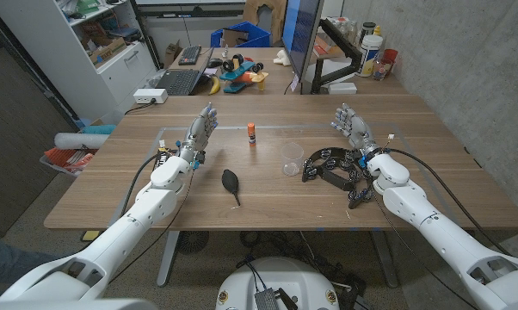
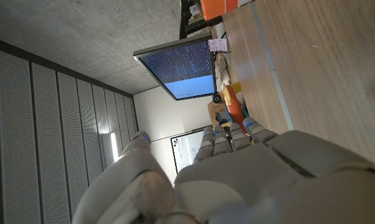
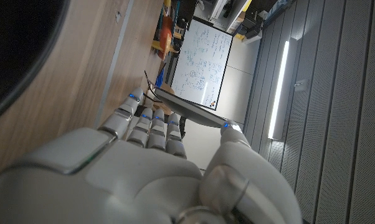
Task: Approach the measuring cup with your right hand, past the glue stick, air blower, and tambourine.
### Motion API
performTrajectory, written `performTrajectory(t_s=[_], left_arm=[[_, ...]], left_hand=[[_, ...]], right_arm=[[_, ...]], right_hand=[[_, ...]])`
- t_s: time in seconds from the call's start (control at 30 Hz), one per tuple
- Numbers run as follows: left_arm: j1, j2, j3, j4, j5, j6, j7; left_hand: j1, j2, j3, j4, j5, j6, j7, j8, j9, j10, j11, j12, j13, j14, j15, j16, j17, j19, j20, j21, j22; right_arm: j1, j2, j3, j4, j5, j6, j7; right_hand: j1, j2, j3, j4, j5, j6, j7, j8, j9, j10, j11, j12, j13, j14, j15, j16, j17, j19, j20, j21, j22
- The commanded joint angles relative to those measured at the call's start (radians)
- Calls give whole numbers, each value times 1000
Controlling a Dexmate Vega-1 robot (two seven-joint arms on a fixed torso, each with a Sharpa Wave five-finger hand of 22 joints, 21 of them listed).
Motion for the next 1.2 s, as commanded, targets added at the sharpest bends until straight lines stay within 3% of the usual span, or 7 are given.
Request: performTrajectory(t_s=[0.03,1.2], left_arm=[[4,1,0,-11,2,-3,2],[7,2,12,-25,25,12,29]], left_hand=[[11,2,7,0,5,-2,5,6,3,-1,5,6,5,-2,8,5,2,2,9,4,2],[13,5,6,-6,3,-3,1,6,4,-1,6,6,5,-3,7,5,2,1,9,-1,2]], right_arm=[[-7,-4,1,-15,-3,-6,-7],[-18,-24,0,-17,-47,38,-14]], right_hand=[[8,-1,6,0,4,10,1,6,4,7,-1,5,2,8,-2,5,2,8,1,4,5],[8,1,4,-4,4,12,-15,7,4,9,-6,5,3,11,-12,2,2,5,-1,6,5]])
